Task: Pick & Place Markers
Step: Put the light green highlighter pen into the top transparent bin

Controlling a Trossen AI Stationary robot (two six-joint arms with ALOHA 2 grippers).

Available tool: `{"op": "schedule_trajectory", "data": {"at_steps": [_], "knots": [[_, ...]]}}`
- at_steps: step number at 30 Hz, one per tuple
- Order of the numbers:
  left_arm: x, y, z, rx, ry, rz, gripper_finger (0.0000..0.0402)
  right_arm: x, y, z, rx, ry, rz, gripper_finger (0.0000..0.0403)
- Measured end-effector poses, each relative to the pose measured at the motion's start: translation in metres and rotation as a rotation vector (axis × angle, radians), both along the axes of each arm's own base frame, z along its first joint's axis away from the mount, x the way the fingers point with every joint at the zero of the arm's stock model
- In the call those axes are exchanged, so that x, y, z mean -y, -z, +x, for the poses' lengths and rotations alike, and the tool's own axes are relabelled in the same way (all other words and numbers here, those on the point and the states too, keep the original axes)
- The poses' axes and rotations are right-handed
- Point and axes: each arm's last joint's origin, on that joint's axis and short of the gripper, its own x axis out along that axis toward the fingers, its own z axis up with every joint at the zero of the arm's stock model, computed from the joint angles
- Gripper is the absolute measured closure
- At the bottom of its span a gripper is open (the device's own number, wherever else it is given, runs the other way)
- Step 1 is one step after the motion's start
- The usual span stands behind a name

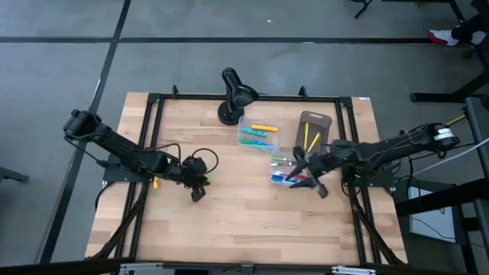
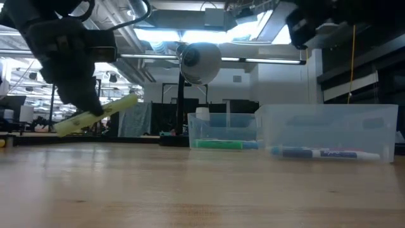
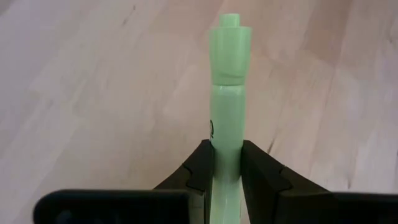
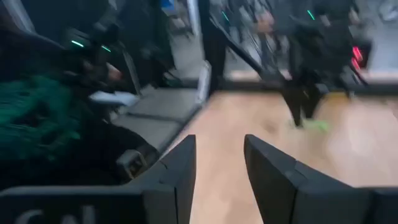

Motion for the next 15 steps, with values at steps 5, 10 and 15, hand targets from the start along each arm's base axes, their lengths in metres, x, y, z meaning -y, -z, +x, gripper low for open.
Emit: {"op": "schedule_trajectory", "data": {"at_steps": [5, 10, 15], "knots": [[-0.005, -0.003, 0.005, 0.041, 0.001, 0.013, 0.0350, 0.006, 0.011, -0.038, 0.188, -0.047, 0.030, 0.0267], [-0.012, -0.006, 0.010, 0.083, -0.029, 0.026, 0.0350, 0.015, 0.029, -0.067, 0.262, 0.090, 0.043, 0.0267], [-0.015, -0.011, 0.016, 0.158, -0.027, 0.033, 0.0350, 0.019, 0.044, -0.085, 0.357, 0.138, 0.012, 0.0267]]}}
